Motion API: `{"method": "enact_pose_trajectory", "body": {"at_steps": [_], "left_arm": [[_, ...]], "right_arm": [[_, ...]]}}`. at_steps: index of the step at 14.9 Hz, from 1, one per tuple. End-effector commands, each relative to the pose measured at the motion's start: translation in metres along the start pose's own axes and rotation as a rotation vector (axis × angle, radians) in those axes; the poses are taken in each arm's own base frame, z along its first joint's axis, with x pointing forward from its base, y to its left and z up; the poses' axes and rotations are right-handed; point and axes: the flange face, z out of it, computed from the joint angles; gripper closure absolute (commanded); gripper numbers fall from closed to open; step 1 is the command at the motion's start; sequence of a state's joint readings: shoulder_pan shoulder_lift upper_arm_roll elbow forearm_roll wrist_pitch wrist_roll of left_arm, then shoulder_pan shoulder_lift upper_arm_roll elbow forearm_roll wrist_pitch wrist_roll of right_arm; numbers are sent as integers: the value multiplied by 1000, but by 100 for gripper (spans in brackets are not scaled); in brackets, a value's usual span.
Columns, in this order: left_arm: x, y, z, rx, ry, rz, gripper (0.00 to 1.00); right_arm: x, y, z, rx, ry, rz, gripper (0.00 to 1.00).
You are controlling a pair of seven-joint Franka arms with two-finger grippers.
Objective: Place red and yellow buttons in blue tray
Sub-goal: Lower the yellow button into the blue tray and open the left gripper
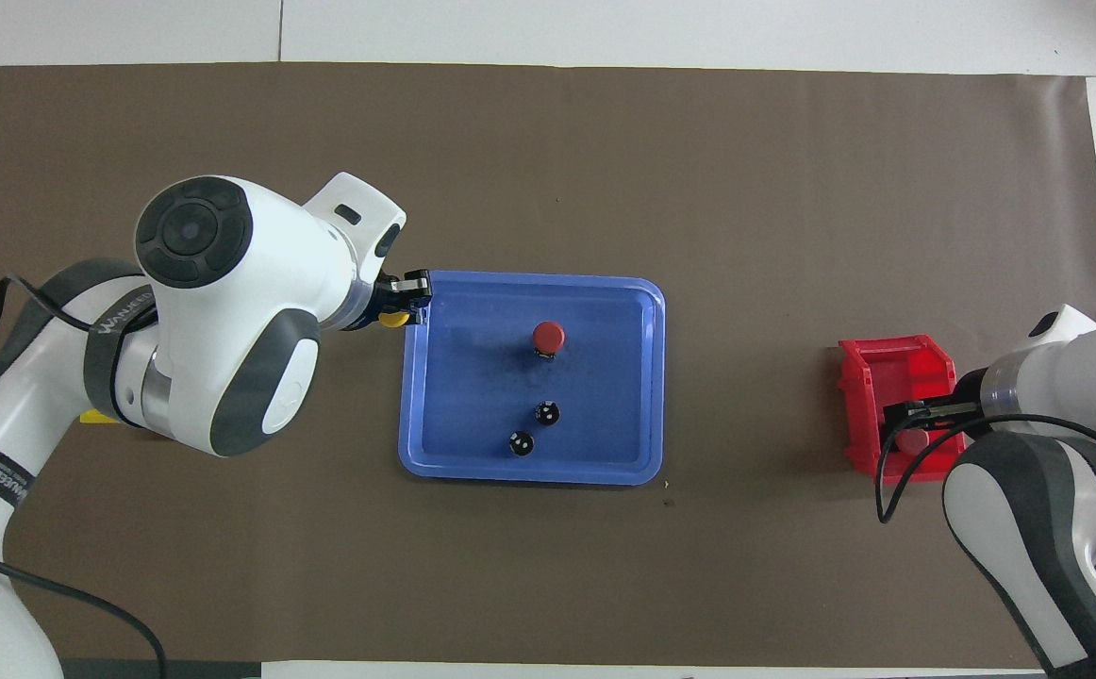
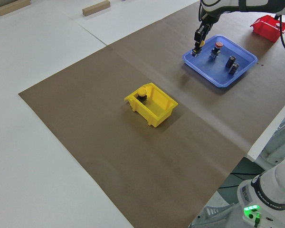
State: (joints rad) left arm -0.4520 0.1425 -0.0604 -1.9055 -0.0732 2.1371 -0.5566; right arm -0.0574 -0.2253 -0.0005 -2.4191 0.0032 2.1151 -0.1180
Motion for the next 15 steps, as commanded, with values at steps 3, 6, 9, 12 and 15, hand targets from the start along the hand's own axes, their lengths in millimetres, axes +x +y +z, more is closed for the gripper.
{"method": "enact_pose_trajectory", "body": {"at_steps": [3, 6, 9, 12, 15], "left_arm": [[-13, 34, 32, -12, -6, -3, 99], [-26, 54, 41, -8, -13, 36, 99], [-36, 65, 45, -2, -18, 63, 99], [-40, 73, 62, 26, -29, 90, 99], [-35, 79, 77, 34, -32, 95, 99]], "right_arm": [[-11, 12, 17, 13, 31, -51, 34], [-11, 21, 27, 13, 31, -59, 37], [-13, 17, 36, 11, 37, -67, 39], [-18, 14, 44, 14, 22, -69, 40], [-20, 15, 46, 15, 16, -88, 41]]}}
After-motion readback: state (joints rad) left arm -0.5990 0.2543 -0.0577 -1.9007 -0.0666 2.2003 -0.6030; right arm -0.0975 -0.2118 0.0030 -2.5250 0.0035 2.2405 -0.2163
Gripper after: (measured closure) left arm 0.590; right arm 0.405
